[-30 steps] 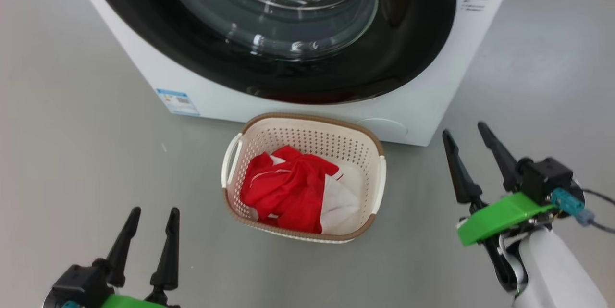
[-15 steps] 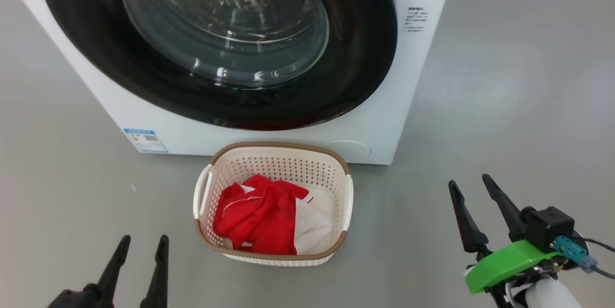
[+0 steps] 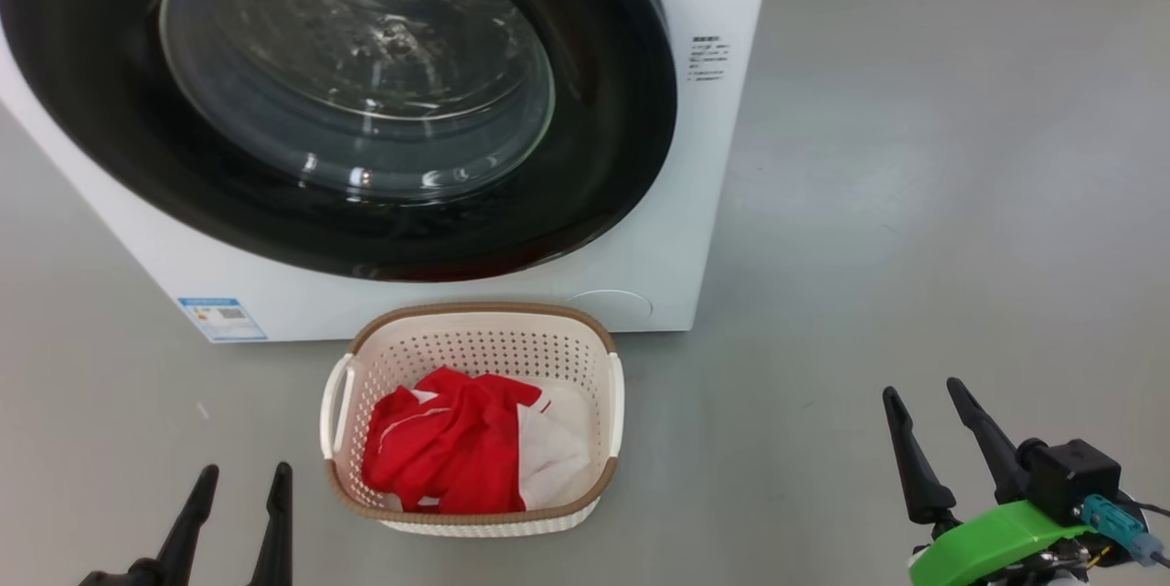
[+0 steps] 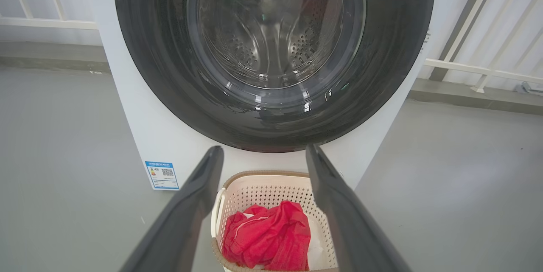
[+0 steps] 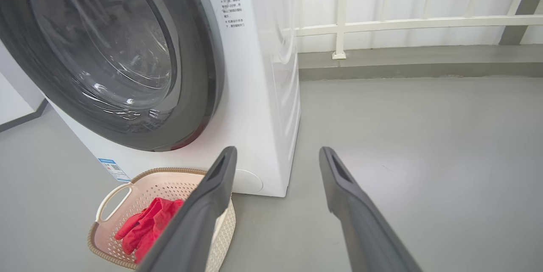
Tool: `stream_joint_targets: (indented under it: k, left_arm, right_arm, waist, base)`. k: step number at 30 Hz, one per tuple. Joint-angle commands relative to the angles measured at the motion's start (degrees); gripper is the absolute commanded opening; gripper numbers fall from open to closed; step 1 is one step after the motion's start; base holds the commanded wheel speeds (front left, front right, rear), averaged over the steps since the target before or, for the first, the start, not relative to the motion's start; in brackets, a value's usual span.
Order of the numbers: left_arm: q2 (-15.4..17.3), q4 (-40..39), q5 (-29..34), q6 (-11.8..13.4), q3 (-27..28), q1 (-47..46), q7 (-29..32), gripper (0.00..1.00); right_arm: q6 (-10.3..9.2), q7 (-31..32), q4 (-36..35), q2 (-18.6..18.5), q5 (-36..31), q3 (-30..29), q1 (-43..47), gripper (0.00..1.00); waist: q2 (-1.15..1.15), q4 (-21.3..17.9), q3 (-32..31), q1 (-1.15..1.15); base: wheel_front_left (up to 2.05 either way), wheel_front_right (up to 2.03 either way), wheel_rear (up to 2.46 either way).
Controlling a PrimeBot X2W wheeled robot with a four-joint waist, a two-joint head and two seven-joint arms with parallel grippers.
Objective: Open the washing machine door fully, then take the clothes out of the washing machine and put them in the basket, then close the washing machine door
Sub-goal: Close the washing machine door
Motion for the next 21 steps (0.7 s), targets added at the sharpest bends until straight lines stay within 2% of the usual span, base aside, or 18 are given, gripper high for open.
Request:
stream_joint_targets:
  k: [1, 21]
  left_arm:
    - [1.4, -1.5, 0.6, -0.3, 2.2, -0.1, -0.7, 1.00]
    - [1.1, -2.7, 0.3, -0.3, 5.7, 3.3, -0.7, 1.00]
  right_arm:
    - [-0.21, -0.4, -1.5, -0.5, 0.2, 0.7, 0.1, 1.00]
    - [-0.21, -0.4, -2.2, -0.4, 0.5, -1.4, 3.2, 1.00]
  waist:
    - [0.00, -0.9, -0.3, 0.00]
    - [0.00, -5.7, -2.3, 0.00]
  base:
    - [0.00, 0.00, 0.00]
    - [0.00, 0.00, 0.00]
